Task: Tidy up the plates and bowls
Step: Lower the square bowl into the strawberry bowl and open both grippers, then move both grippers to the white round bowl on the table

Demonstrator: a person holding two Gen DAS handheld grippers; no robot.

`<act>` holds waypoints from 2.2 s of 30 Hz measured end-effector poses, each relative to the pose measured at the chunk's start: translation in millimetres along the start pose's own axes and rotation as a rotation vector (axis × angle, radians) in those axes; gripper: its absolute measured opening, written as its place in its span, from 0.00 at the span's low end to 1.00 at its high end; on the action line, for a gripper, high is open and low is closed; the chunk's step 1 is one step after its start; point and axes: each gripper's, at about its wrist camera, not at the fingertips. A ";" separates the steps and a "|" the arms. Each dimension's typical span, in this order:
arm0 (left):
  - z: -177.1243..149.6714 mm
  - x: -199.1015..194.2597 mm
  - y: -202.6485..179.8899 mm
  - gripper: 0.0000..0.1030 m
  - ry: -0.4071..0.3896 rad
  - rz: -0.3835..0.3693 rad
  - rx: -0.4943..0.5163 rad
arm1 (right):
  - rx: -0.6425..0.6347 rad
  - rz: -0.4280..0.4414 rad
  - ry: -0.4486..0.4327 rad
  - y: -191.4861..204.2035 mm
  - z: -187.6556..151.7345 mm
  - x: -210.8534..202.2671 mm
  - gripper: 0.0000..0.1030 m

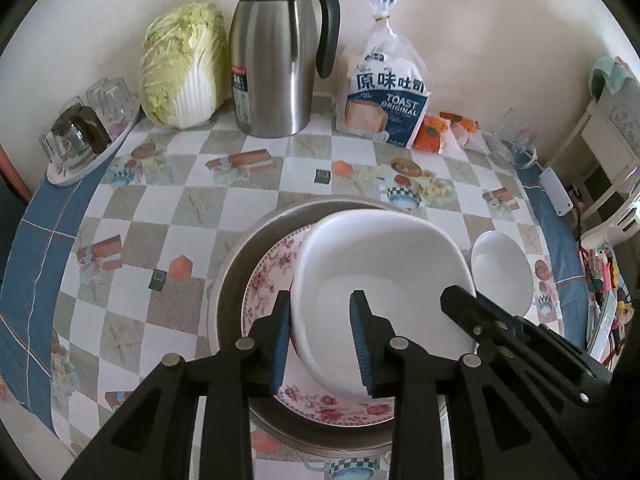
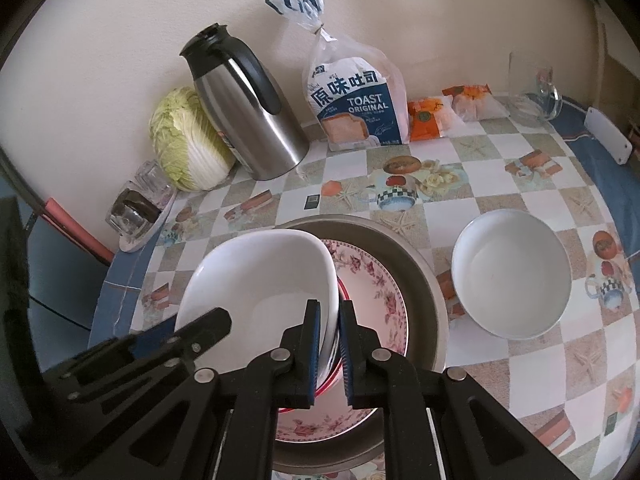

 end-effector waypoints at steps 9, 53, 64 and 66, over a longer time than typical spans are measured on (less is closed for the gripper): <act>6.6 -16.1 6.1 0.44 -0.040 0.011 -0.019 | -0.005 0.006 -0.027 1.7 3.2 -11.6 0.12; 19.6 -34.4 -45.2 0.91 -0.152 0.075 -0.049 | 0.058 -0.163 -0.171 -90.2 30.8 -72.3 1.00; 26.6 -31.9 -119.0 0.91 -0.175 0.013 0.113 | 0.188 -0.200 -0.202 -157.4 38.0 -92.3 1.00; 27.2 -25.2 -131.1 0.91 -0.155 -0.038 0.133 | 0.201 -0.207 -0.203 -166.2 37.8 -93.9 1.00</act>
Point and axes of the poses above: each gripper's, at about its wrist camera, not at the fingertips, and x roughly the way its jaws point, y to its left, z to its top, and after that the axes turned 9 degrees about x, right-handed
